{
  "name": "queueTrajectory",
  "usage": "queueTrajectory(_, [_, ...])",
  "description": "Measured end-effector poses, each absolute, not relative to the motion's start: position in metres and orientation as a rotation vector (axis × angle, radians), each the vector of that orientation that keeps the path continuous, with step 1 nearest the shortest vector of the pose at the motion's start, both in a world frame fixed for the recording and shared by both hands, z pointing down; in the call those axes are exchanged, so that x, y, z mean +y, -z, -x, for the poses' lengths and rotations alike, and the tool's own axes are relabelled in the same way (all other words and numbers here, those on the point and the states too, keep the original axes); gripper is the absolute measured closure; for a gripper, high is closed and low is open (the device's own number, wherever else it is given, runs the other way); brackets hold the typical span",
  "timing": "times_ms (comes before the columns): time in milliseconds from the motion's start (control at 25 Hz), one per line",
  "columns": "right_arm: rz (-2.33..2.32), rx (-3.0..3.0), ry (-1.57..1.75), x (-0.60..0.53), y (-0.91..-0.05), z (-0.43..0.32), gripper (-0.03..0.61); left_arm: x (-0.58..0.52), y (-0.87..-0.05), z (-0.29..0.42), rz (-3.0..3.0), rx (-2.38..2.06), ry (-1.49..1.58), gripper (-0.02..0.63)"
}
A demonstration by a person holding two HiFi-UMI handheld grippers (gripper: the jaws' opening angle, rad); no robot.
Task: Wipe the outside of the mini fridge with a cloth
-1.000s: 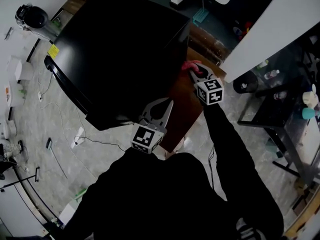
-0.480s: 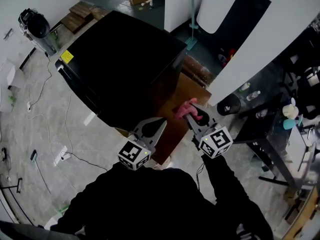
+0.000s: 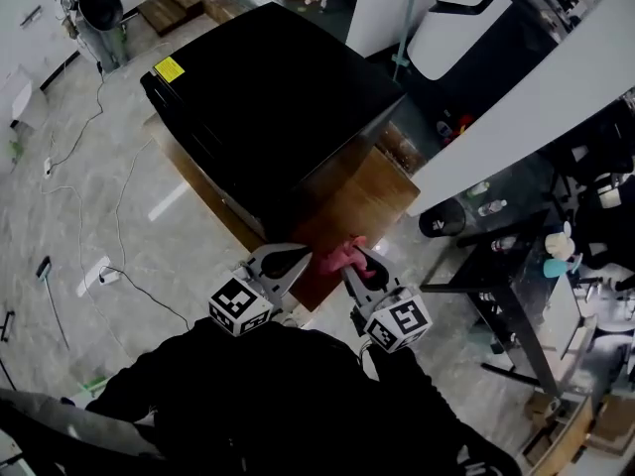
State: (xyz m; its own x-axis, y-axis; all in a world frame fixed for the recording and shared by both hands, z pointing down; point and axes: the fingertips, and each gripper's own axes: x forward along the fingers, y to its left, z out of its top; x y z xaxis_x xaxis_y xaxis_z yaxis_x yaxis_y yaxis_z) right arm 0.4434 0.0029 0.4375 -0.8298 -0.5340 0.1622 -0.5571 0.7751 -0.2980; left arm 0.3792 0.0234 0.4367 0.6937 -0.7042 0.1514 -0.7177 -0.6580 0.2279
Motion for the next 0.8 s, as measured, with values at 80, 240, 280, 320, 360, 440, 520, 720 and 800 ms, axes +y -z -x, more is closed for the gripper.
queueTrajectory(80, [-0.884, -2.880, -0.572, 0.020, -0.439, -0.420, 0.483, 0.034, -0.439, -0.362, -2.642, -1.103, -0.064, 0.607])
queueTrajectory(240, [-0.886, -2.849, -0.608, 0.038, -0.433, -0.366, 0.485, 0.039, -0.434, -0.318, -2.653, -1.057, -0.020, 0.607])
queueTrajectory(280, [-0.893, -2.843, -0.616, 0.040, -0.432, -0.354, 0.486, 0.040, -0.434, -0.305, -2.649, -1.047, -0.014, 0.607])
queueTrajectory(320, [-0.907, -2.838, -0.627, 0.043, -0.433, -0.342, 0.486, 0.041, -0.435, -0.292, -2.644, -1.034, -0.015, 0.607])
queueTrajectory(360, [-0.925, -2.832, -0.638, 0.046, -0.434, -0.329, 0.486, 0.043, -0.437, -0.278, -2.643, -1.017, -0.021, 0.607])
queueTrajectory(440, [-0.967, -2.823, -0.642, 0.049, -0.435, -0.304, 0.486, 0.044, -0.437, -0.249, -2.652, -0.981, -0.031, 0.607])
queueTrajectory(520, [-1.001, -2.818, -0.628, 0.050, -0.433, -0.278, 0.486, 0.044, -0.434, -0.221, -2.667, -0.948, -0.033, 0.607])
queueTrajectory(720, [-1.096, -2.844, -0.560, 0.059, -0.428, -0.206, 0.486, 0.050, -0.427, -0.153, -2.751, -0.829, -0.057, 0.607])
queueTrajectory(800, [-1.139, -2.846, -0.511, 0.060, -0.424, -0.189, 0.486, 0.050, -0.423, -0.136, -2.788, -0.788, -0.071, 0.607])
